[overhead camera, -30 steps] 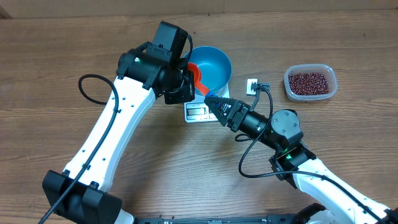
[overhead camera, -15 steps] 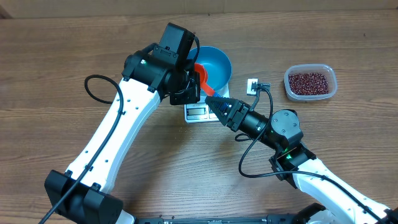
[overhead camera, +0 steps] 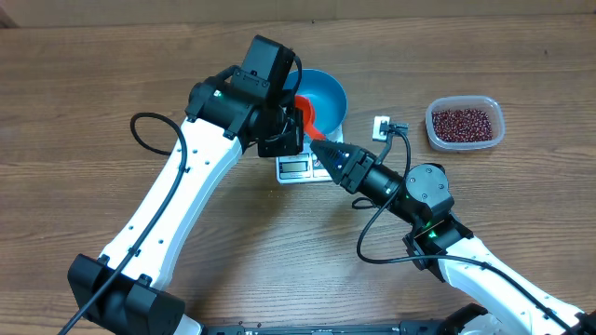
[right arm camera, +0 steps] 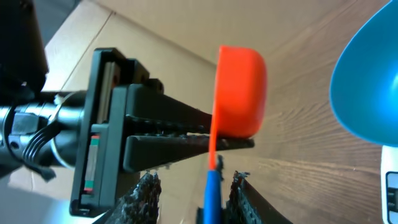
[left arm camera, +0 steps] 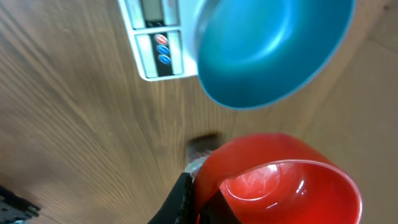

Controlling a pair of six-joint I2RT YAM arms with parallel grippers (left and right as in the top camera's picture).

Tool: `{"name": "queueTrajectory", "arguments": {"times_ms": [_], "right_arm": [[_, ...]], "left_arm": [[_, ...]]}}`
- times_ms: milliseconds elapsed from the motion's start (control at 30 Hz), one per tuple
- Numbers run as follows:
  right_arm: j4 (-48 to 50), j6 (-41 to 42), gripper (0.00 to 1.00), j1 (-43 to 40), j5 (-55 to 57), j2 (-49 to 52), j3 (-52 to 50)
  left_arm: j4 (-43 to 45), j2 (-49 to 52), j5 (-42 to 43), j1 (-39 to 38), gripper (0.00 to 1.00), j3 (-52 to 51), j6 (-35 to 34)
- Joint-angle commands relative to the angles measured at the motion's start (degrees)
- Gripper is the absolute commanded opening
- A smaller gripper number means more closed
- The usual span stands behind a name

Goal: Scoop item into bowl and weigh 150g on scale
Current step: 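Grasp the blue handle with the right gripper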

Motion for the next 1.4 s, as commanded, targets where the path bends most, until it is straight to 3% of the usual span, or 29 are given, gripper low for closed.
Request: {"name": "queueTrajectory", "arguments": {"times_ms": [0, 1133, 1367], "right_arm": [[0.39, 1.46, 0.38, 0.26, 3.52, 0.07, 0.81], [4.24, 1.7, 0.33, 1.14, 8.81, 0.09, 0.81], [4.24, 1.7, 0.15, 1.14, 9.14, 0.09, 0.81]], "left_arm": [[1.51, -1.07, 0.63, -0.37, 0.05, 1.01, -0.83], [6.27, -1.07, 1.09, -2.36, 0.05, 1.01, -0.83], [6.25, -1.07, 1.09, -2.62, 0.05, 1.01, -0.83]]}}
